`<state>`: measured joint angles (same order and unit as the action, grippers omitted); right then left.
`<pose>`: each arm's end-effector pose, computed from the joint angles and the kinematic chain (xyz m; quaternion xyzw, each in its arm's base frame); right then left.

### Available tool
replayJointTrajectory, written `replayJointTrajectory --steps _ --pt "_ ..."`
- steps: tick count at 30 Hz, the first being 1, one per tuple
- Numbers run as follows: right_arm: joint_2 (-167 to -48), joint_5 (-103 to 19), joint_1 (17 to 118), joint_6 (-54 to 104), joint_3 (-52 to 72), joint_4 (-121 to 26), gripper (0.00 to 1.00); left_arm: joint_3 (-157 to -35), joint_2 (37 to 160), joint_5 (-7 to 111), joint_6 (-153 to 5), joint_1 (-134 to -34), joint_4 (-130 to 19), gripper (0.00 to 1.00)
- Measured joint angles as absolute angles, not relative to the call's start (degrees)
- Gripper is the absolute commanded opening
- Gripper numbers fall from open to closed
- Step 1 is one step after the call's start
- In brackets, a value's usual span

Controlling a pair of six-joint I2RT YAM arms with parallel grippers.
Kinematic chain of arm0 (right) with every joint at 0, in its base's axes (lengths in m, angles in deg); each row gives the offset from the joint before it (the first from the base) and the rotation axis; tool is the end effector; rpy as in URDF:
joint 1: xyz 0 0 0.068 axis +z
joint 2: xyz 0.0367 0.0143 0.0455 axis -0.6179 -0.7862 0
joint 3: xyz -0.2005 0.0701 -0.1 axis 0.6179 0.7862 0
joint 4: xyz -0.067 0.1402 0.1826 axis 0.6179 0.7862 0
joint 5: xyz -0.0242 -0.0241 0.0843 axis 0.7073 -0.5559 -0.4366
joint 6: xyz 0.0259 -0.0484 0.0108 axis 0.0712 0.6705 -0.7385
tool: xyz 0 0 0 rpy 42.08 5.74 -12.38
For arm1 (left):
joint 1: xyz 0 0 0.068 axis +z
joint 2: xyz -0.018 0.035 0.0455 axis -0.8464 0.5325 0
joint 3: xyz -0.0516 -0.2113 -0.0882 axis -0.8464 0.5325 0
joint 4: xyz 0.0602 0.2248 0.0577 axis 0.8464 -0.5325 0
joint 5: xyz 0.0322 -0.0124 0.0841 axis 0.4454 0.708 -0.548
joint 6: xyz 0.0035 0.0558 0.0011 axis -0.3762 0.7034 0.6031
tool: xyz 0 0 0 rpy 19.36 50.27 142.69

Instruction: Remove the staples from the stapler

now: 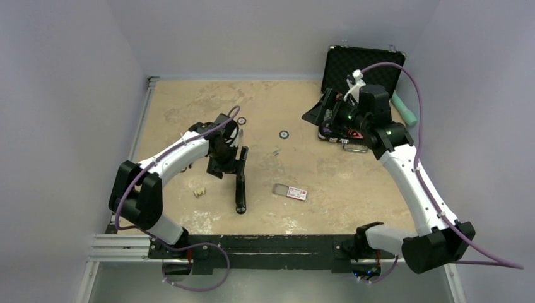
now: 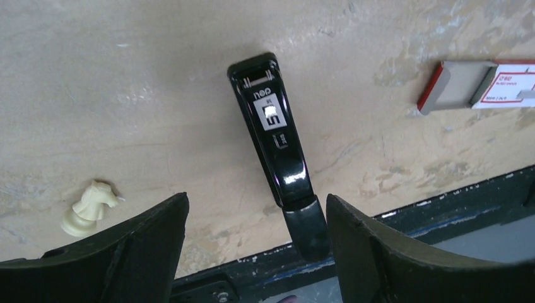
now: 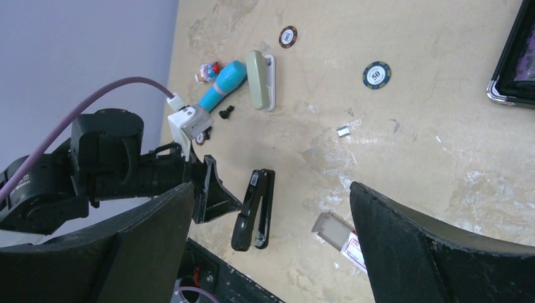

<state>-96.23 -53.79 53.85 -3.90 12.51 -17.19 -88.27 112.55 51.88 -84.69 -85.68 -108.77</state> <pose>0.2452 0.0819 0.3465 0.0624 0.8450 0.3490 0.4004 0.2369 -0.1313 0.1901 0.0531 0.9890 -0.1136 0.0781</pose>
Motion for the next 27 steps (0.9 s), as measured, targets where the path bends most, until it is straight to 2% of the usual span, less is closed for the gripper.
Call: replayJointTrajectory --steps 7,13,27 --pt "-90.4 -53.36 53.85 -3.57 14.96 -15.52 0.97 -86.52 111.02 56.42 -84.32 -86.99 -111.67 0.75" --pt "-90.09 -53.4 53.85 -3.24 14.98 -15.5 0.97 -84.29 110.71 58.98 -86.59 -89.2 -111.85 0.71" --pt "-88.21 -53.86 53.85 -3.35 18.89 -15.61 0.97 -85.93 115.96 54.04 -96.3 -90.78 -114.01 0.68"
